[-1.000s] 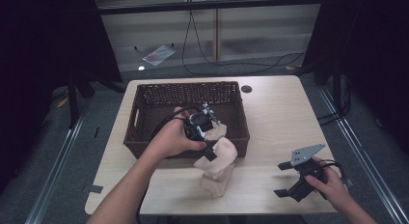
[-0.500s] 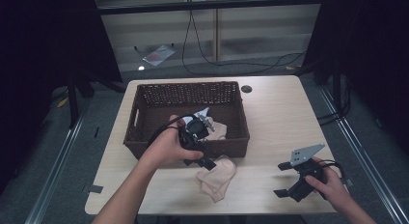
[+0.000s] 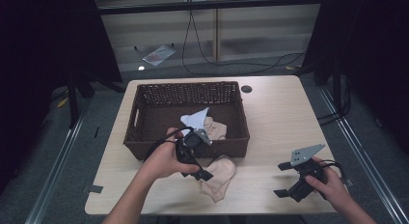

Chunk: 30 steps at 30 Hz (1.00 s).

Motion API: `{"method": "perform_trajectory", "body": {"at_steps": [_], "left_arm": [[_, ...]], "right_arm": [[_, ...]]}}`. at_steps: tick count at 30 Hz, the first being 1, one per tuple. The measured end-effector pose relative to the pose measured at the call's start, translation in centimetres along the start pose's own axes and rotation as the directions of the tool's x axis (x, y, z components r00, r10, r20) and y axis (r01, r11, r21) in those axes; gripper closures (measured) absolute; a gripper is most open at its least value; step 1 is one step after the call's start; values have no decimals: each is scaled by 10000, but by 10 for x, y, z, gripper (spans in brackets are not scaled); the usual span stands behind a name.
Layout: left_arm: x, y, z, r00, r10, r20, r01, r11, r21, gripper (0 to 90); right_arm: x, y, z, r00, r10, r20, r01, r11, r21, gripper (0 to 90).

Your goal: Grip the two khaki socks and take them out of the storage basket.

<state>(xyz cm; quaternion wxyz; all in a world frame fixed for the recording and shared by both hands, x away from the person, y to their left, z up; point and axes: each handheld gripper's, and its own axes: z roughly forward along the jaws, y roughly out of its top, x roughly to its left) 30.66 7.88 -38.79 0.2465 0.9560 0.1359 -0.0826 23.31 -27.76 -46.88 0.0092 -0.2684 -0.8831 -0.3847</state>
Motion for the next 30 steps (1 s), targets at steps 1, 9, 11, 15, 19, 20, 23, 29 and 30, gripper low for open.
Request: {"method": "perform_trajectory", "body": {"at_steps": [1, 9, 11, 15, 19, 20, 23, 29, 30], "left_arm": [[0, -2, 2, 10000, 49, -20, -49, 10000, 0, 147], [2, -20, 13, 9999, -120, 72, 122, 9992, -374, 135], [3, -23, 16, 9999, -130, 83, 134, 9991, -403, 135], [3, -30, 22, 9999, -156, -32, 155, 9992, -379, 135], [3, -35, 25, 9999, -48, -130, 41, 9985, -539, 132], [3, -36, 28, 9998, 25, -174, -34, 9987, -507, 132], [4, -41, 36, 9999, 104, -127, -109, 9991, -419, 119], [4, -39, 42, 9998, -69, -168, 57, 9976, -695, 119], [3, -38, 44, 9999, 29, -115, -36, 9982, -601, 119]], "right_arm": [[0, 0, 0, 10000, 16, 38, -17, 10000, 58, 25], [0, 0, 0, 10000, 6, 32, -6, 10000, 66, 25], [0, 0, 1, 10000, 4, 31, -5, 10000, 67, 25], [0, 0, 0, 10000, 12, 29, -12, 10000, 57, 25], [0, 0, 0, 10000, 4, 25, -4, 10000, 43, 25], [1, 0, 0, 10000, -11, 19, 11, 10000, 39, 25], [1, 0, 0, 10000, -30, 0, 30, 10000, 42, 25], [1, 0, 0, 10000, -57, 50, 57, 10000, 72, 25], [1, 0, 0, 10000, -60, 16, 59, 10000, 49, 25]]}}
